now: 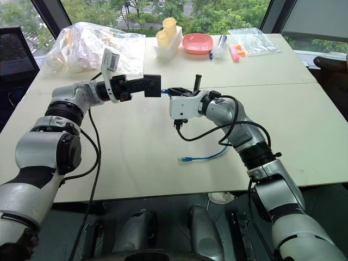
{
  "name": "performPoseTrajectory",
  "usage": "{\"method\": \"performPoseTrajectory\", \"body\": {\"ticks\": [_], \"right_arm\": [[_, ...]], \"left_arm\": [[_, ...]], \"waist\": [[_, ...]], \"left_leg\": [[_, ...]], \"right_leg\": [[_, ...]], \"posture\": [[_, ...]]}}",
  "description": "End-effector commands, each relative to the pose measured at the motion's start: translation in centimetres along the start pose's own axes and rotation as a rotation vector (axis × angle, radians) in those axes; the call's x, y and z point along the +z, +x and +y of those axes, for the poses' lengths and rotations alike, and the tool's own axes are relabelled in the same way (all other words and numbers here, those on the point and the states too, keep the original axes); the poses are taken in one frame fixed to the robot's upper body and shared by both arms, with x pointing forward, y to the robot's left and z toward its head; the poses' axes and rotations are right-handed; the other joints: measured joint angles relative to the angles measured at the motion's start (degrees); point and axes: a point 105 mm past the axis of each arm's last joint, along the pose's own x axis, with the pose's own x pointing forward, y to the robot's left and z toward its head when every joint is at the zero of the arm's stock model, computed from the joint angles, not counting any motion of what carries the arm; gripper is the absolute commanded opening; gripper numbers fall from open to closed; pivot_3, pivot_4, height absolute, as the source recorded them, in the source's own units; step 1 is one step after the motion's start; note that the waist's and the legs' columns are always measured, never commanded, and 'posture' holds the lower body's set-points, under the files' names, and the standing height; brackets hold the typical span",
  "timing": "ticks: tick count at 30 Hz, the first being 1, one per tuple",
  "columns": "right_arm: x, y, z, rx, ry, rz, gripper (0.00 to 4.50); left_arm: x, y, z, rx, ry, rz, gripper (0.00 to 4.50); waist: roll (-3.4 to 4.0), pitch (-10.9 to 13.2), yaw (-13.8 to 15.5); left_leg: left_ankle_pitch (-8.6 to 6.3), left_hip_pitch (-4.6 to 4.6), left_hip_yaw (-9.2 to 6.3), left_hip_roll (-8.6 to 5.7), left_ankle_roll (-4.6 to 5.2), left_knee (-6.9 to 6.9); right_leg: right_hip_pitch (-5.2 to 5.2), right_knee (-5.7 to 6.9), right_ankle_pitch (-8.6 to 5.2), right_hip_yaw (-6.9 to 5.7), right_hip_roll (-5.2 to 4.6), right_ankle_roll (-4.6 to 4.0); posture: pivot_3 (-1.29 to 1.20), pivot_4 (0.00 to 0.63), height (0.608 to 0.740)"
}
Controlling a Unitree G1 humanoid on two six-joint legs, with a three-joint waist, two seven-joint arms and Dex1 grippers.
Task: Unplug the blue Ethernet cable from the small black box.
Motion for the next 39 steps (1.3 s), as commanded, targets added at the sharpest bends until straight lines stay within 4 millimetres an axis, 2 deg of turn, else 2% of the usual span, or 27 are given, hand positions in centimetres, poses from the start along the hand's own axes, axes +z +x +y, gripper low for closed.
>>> {"method": "performPoseTrajectory", "body": {"ticks": [1, 5, 8, 9, 10, 12, 13, 15, 17, 19, 23, 30, 39], "right_arm": [[1.1, -0.2, -1.1, -0.025, -0.019, -0.037, 0.0], [-0.2, -1.5, -1.1, -0.053, 0.084, 0.023, 1.64], [-1.3, -3.0, -0.8, -0.115, 0.303, 0.081, 3.12], [-1.1, -3.5, -0.6, -0.163, 0.473, 0.071, 3.62], [-0.9, -3.8, -0.3, -0.19, 0.592, 0.062, 3.62], [0.2, -4.4, -0.6, -0.33, 1.021, -0.036, 3.62], [0.6, -4.6, -0.7, -0.362, 1.152, -0.071, 3.62], [3.0, -4.4, -0.1, -0.352, 1.481, -0.213, 3.62], [4.8, -4.1, 0.5, -0.299, 1.702, -0.299, 3.62], [5.2, -4.1, 0.1, -0.309, 1.778, -0.346, 3.62], [4.9, -4.2, -0.9, -0.359, 1.871, -0.402, 3.62], [5.4, -4.2, -1.7, -0.334, 1.887, -0.478, 3.62], [6.3, -3.4, -1.3, -0.267, 1.889, -0.499, 3.62]], "left_arm": [[1.5, 0.2, -0.7, -0.023, 0.066, -0.016, 0.52], [1.1, -0.2, -0.2, 0.005, 0.058, -0.029, 0.52], [1.0, -0.6, -0.1, 0.004, 0.033, -0.056, 0.52], [1.2, -0.7, -0.2, -0.004, 0.014, -0.081, 0.52], [1.4, -0.8, -0.2, -0.01, 0.001, -0.099, 0.52], [2.0, -1.1, -0.9, -0.068, -0.05, -0.159, 0.52], [2.2, -1.1, -1.2, -0.091, -0.064, -0.175, 0.52], [2.7, -1.1, -2.1, -0.161, -0.101, -0.211, 0.52], [3.1, -1.1, -3.0, -0.225, -0.135, -0.244, 0.52], [3.3, -1.0, -3.6, -0.26, -0.144, -0.25, 0.52], [3.3, -0.9, -4.5, -0.299, -0.155, -0.257, 0.52], [2.6, -0.7, -4.9, -0.304, -0.169, -0.25, 0.52], [2.0, -0.6, -4.9, -0.298, -0.179, -0.25, 0.52]], "waist": [[0.0, 0.0, 0.01], [0.0, 0.0, 0.05], [-0.01, 0.0, 0.29], [-0.01, 0.0, 0.39], [-0.05, -0.02, 0.42], [-0.05, -0.02, 0.22], [-0.06, -0.03, 0.08], [-0.04, -0.02, -0.01], [-0.04, -0.04, 0.05], [-0.03, -0.03, 0.06], [-0.03, -0.04, 0.36], [-0.03, -0.04, 0.16], [-0.03, -0.03, 0.03]], "left_leg": [[0.0, 0.0, 0.0, 0.0, 0.0, 0.0], [0.0, 0.0, 0.0, 0.0, 0.0, 0.0], [0.0, 0.0, 0.0, 0.01, 0.0, -0.01], [0.0, 0.0, 0.0, 0.01, 0.0, 0.0], [0.0, -0.01, 0.01, 0.01, 0.0, 0.0], [0.0, 0.0, 0.0, 0.05, 0.0, 0.02], [0.0, 0.0, 0.0, 0.06, 0.0, -0.02], [0.0, 0.04, -0.02, 0.23, 0.0, 0.01], [0.0, 0.06, -0.05, 0.26, 0.0, 0.0], [0.0, 0.1, -0.06, 0.29, 0.0, 0.0], [0.0, 0.09, -0.02, 0.26, 0.0, 0.04], [-0.01, 0.08, -0.02, 0.26, 0.01, -0.01], [-0.01, 0.09, -0.03, 0.26, 0.01, -0.01]], "right_leg": [[0.0, 0.0, 0.0, 0.0, 0.0, 0.0], [0.0, 0.0, 0.0, 0.0, 0.0, 0.0], [0.01, 0.0, 0.0, 0.0, 0.0, 0.0], [0.01, 0.0, 0.0, 0.0, 0.0, 0.0], [0.0, 0.0, 0.0, 0.0, -0.01, 0.0], [-0.01, 0.06, 0.01, 0.0, 0.01, -0.01], [-0.02, 0.06, 0.01, 0.01, 0.02, -0.02], [-0.03, 0.12, 0.05, 0.0, 0.16, -0.08], [-0.02, 0.14, 0.07, -0.01, 0.18, -0.12], [-0.01, 0.16, 0.09, -0.01, 0.2, -0.15], [0.0, 0.12, 0.13, 0.02, 0.14, -0.21], [0.0, 0.08, 0.13, 0.02, 0.2, -0.2], [-0.01, 0.08, 0.13, 0.02, 0.21, -0.21]], "posture": [[0.0, 0.15, 0.74], [0.0, 0.15, 0.74], [0.0, 0.15, 0.74], [0.0, 0.15, 0.74], [0.0, 0.15, 0.74], [0.0, 0.15, 0.74], [0.0, 0.15, 0.74], [0.0, 0.15, 0.74], [0.0, 0.15, 0.74], [0.0, 0.15, 0.74], [0.0, 0.15, 0.74], [0.0, 0.15, 0.74], [0.0, 0.15, 0.74]]}}
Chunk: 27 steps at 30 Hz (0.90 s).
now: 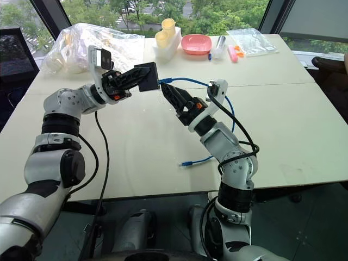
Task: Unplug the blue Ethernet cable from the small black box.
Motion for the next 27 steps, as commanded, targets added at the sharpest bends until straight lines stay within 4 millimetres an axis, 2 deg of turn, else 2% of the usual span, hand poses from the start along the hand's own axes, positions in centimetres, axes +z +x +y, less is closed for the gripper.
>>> {"method": "performPoseTrajectory", "body": {"ticks": [1, 10, 13, 18, 19, 27], "right_arm": [[0.5, 0.5, 1.4, 0.067, -0.002, -0.027, 3.62], [0.4, 0.7, 1.4, 0.066, 0.001, -0.04, 3.62], [0.5, 0.6, 1.8, 0.083, 0.019, -0.061, 2.82], [0.8, 0.4, 2.3, 0.126, 0.055, -0.088, 0.29], [0.8, 0.4, 2.4, 0.133, 0.058, -0.09, 0.03], [0.6, 0.5, 2.9, 0.166, 0.09, -0.101, 0.01]], "left_arm": [[0.5, 0.6, -1.0, -0.049, 0.027, -0.006, 0.52], [-0.1, 0.9, -1.1, -0.061, 0.014, 0.0, 0.52], [0.0, 0.9, -1.1, -0.062, 0.012, -0.002, 0.52], [0.1, 0.8, -1.1, -0.057, 0.011, -0.006, 0.52], [0.1, 0.7, -1.1, -0.056, 0.011, -0.007, 0.52], [0.2, 0.6, -1.0, -0.046, 0.012, -0.019, 0.52]], "waist": [[0.0, 0.0, 0.02], [0.0, 0.0, 0.07], [0.0, 0.0, 0.04], [0.0, 0.0, 0.01], [-0.01, 0.0, 0.02], [0.0, 0.0, 0.04]], "left_leg": [[0.0, 0.0, 0.0, 0.0, 0.0, 0.0], [0.0, -0.02, 0.01, 0.0, 0.0, 0.0], [0.0, -0.02, 0.0, 0.0, 0.0, 0.0], [0.0, -0.02, 0.0, 0.0, 0.0, -0.01], [0.0, -0.02, 0.0, 0.0, 0.0, -0.01], [0.0, -0.02, 0.0, 0.0, 0.0, -0.01]], "right_leg": [[0.0, 0.0, 0.0, 0.0, 0.0, 0.0], [0.0, -0.04, 0.0, 0.0, 0.0, 0.0], [0.0, -0.04, 0.0, 0.0, 0.0, 0.0], [0.0, -0.04, 0.0, 0.0, 0.0, 0.0], [0.0, -0.05, 0.0, 0.0, 0.0, 0.0], [0.0, -0.07, -0.01, 0.0, -0.01, 0.0]], "posture": [[0.0, 0.15, 0.74], [0.0, 0.15, 0.74], [0.0, 0.15, 0.74], [0.0, 0.15, 0.74], [0.0, 0.15, 0.74], [0.0, 0.15, 0.74]]}}
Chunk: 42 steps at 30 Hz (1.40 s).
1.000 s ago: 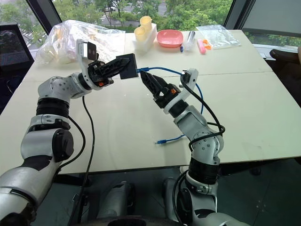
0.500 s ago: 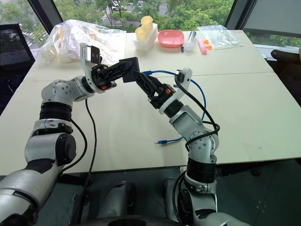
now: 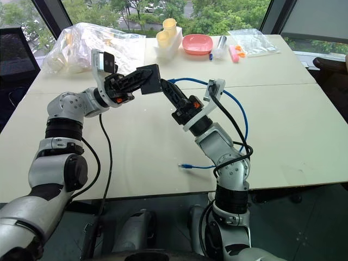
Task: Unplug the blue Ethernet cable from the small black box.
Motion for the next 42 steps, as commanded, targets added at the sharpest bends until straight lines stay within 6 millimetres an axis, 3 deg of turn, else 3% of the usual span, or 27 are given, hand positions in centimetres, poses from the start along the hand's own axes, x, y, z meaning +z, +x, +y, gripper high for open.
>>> {"method": "performPoseTrajectory", "body": {"ticks": [1, 4, 10, 13, 16, 20, 25, 28, 31, 34, 37, 42], "right_arm": [[0.1, 0.4, 1.2, 0.055, 0.006, -0.017, 0.01], [1.5, 0.0, 0.0, -0.012, 0.012, -0.085, 0.01], [8.1, -3.0, -3.9, -0.195, -0.01, -0.338, 0.01], [9.9, -4.3, -4.9, -0.244, -0.057, -0.378, 0.01], [9.6, -4.5, -6.2, -0.316, -0.11, -0.308, 0.01], [7.9, -4.5, -10.6, -0.544, -0.106, -0.168, 0.01], [7.6, -5.5, -14.1, -0.774, -0.155, -0.039, 0.01], [8.0, -6.3, -14.8, -0.843, -0.228, 0.03, 1.15], [8.1, -6.9, -14.2, -0.839, -0.297, 0.116, 2.69], [6.2, -7.7, -13.1, -0.789, -0.313, 0.296, 4.29], [4.3, -8.9, -11.6, -0.759, -0.429, 0.471, 4.41], [3.3, -9.2, -10.4, -0.736, -0.493, 0.486, 4.41]], "left_arm": [[0.8, 0.0, -0.4, 0.005, 0.05, -0.011, 0.52], [1.5, -0.5, -0.4, 0.034, 0.076, -0.033, 0.52], [3.8, -3.1, -0.8, 0.108, 0.124, -0.103, 0.52], [4.0, -4.1, -1.1, 0.127, 0.132, -0.098, 0.52], [2.3, -4.2, -0.1, 0.196, 0.184, 0.023, 0.52], [-0.4, -2.2, 4.0, 0.396, 0.452, 0.201, 0.52], [-1.6, 0.3, 6.8, 0.506, 0.68, 0.192, 0.52], [-2.5, 1.5, 7.7, 0.519, 0.742, 0.193, 0.52], [-3.0, 2.3, 8.4, 0.546, 0.799, 0.177, 0.52], [-3.3, 2.8, 8.9, 0.576, 0.844, 0.155, 0.52], [-4.0, 3.2, 9.3, 0.578, 0.853, 0.155, 0.52], [-5.7, 2.9, 10.3, 0.601, 0.834, 0.165, 0.52]], "waist": [[0.0, 0.0, 0.0], [0.0, 0.0, -0.01], [0.0, 0.01, 0.0], [0.01, 0.01, 0.19], [0.01, 0.01, 0.14], [0.01, 0.01, 0.48], [0.01, 0.01, 1.47], [0.01, 0.01, 1.61], [0.01, 0.01, 1.62], [0.0, 0.01, 1.59], [0.0, 0.0, 1.62], [0.0, 0.0, 1.54]], "left_leg": [[0.0, 0.0, 0.0, 0.0, 0.0, 0.0], [0.0, 0.0, 0.0, 0.0, 0.0, 0.0], [0.0, -0.01, 0.0, 0.0, 0.0, 0.0], [-0.01, -0.03, 0.03, -0.01, 0.01, -0.06], [-0.02, -0.02, 0.03, 0.0, 0.03, -0.11], [-0.02, 0.0, 0.08, 0.0, 0.03, -0.06], [-0.02, -0.02, 0.37, 0.0, 0.03, -0.01], [-0.06, -0.09, 0.42, -0.01, 0.1, -0.04], [-0.17, -0.12, 0.43, -0.02, 0.29, -0.03], [-0.24, -0.12, 0.43, -0.01, 0.42, -0.01], [-0.3, -0.11, 0.42, 0.0, 0.51, -0.01], [-0.33, -0.11, 0.43, -0.01, 0.57, 0.03]], "right_leg": [[0.0, 0.0, 0.0, 0.0, 0.0, 0.0], [0.0, 0.0, 0.0, 0.0, 0.0, 0.0], [-0.02, -0.01, 0.0, 0.0, 0.0, 0.0], [-0.02, -0.07, -0.01, 0.0, -0.03, 0.01], [-0.02, -0.07, -0.02, 0.0, -0.02, 0.01], [-0.01, -0.06, -0.07, 0.03, -0.05, -0.16], [-0.12, -0.08, -0.05, 0.28, -0.07, -0.3], [-0.17, -0.14, 0.03, 0.31, -0.06, -0.1], [-0.18, -0.16, 0.02, 0.31, -0.04, -0.01], [-0.18, -0.16, 0.0, 0.31, -0.02, 0.04], [-0.18, -0.15, -0.02, 0.3, 0.0, 0.07], [-0.18, -0.15, -0.06, 0.3, 0.01, 0.11]], "posture": [[0.0, 0.15, 0.74], [0.0, 0.15, 0.74], [0.0, 0.15, 0.74], [0.0, 0.15, 0.74], [0.0, 0.15, 0.74], [0.0, 0.15, 0.74], [0.0, 0.15, 0.74], [0.0, 0.15, 0.74], [0.0, 0.15, 0.74], [0.0, 0.15, 0.74], [0.0, 0.15, 0.74], [0.0, 0.15, 0.74]]}}
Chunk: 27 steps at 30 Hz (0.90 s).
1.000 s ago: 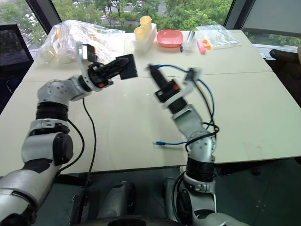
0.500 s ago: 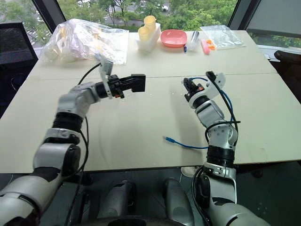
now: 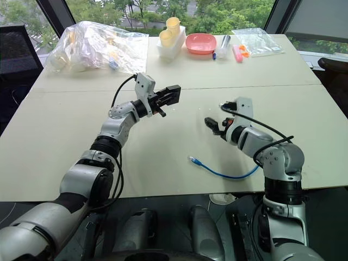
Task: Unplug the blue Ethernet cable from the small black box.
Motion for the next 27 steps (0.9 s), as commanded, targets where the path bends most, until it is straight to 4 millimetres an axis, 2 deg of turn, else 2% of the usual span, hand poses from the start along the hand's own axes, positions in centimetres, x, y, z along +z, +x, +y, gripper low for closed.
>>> {"method": "performPoseTrajectory", "body": {"ticks": [1, 2, 7, 11, 12, 16, 19, 22, 27], "right_arm": [[1.4, -0.7, 1.4, 0.027, -0.031, -0.094, 4.47], [1.5, -0.7, 1.5, 0.03, -0.019, -0.105, 4.5], [1.6, -0.5, 1.9, 0.028, -0.013, -0.136, 4.5], [1.7, -0.5, 1.9, 0.032, -0.023, -0.151, 4.5], [1.7, -0.5, 1.9, 0.033, -0.029, -0.153, 4.5], [2.1, -1.3, 1.7, 0.064, -0.043, -0.185, 4.5], [2.1, -2.2, 1.6, 0.109, -0.088, -0.205, 4.5], [1.6, -3.5, 1.9, 0.2, -0.155, -0.217, 4.5], [0.1, -4.9, 2.5, 0.312, -0.223, -0.211, 4.5]], "left_arm": [[0.1, 0.4, -0.3, 0.005, 0.037, -0.014, 1.02], [-0.1, 0.4, -0.3, 0.008, 0.032, -0.012, 1.54], [-0.9, -0.2, 0.9, 0.086, 0.036, 0.006, 3.16], [-0.7, -0.9, 0.5, 0.01, 0.028, 0.014, 4.42], [-0.3, -1.0, 0.5, -0.005, 0.034, 0.012, 4.46], [3.4, -3.0, 0.8, -0.046, 0.042, -0.043, 4.46], [5.8, -5.6, 1.5, -0.007, 0.023, -0.054, 4.46], [5.9, -10.8, 2.1, 0.052, 0.022, 0.045, 4.46], [3.2, -15.8, 1.3, 0.115, -0.028, 0.19, 4.46]], "waist": [[0.0, 0.0, 0.03], [0.0, 0.0, 0.03], [0.0, 0.0, 0.08], [0.0, 0.0, 0.07], [0.0, 0.0, 0.08], [0.0, 0.0, -0.22], [0.0, 0.0, -0.14], [0.04, -0.02, -0.76], [0.04, -0.02, -0.94]], "left_leg": [[0.0, 0.0, 0.0, 0.0, 0.0, 0.01], [0.0, 0.0, 0.0, 0.0, 0.0, 0.02], [0.0, 0.0, 0.0, 0.0, 0.0, 0.03], [0.0, 0.0, 0.0, -0.01, 0.0, 0.01], [0.0, 0.0, 0.0, 0.0, 0.0, 0.0], [0.0, -0.01, -0.01, 0.01, 0.0, -0.01], [0.0, 0.01, -0.02, 0.03, 0.0, -0.01], [-0.02, 0.07, 0.0, 0.03, 0.02, -0.06], [-0.06, 0.17, 0.0, 0.06, 0.1, -0.07]], "right_leg": [[0.0, 0.0, 0.0, 0.0, 0.0, 0.0], [0.01, 0.0, 0.0, -0.01, 0.01, 0.0], [0.02, -0.01, 0.0, -0.01, 0.0, 0.0], [0.01, -0.02, 0.0, -0.01, 0.0, 0.0], [0.01, -0.01, 0.0, -0.02, 0.0, 0.0], [0.0, -0.01, 0.0, -0.01, 0.0, -0.01], [0.01, 0.01, 0.0, 0.0, 0.01, -0.01], [0.02, -0.01, -0.02, 0.05, 0.01, 0.01], [0.06, 0.03, -0.19, 0.08, 0.02, -0.1]], "posture": [[0.0, 0.15, 0.74], [0.0, 0.15, 0.74], [0.0, 0.15, 0.74], [0.0, 0.15, 0.74], [0.0, 0.15, 0.74], [0.0, 0.15, 0.74], [0.0, 0.15, 0.74], [0.0, 0.15, 0.74], [0.0, 0.15, 0.74]]}}
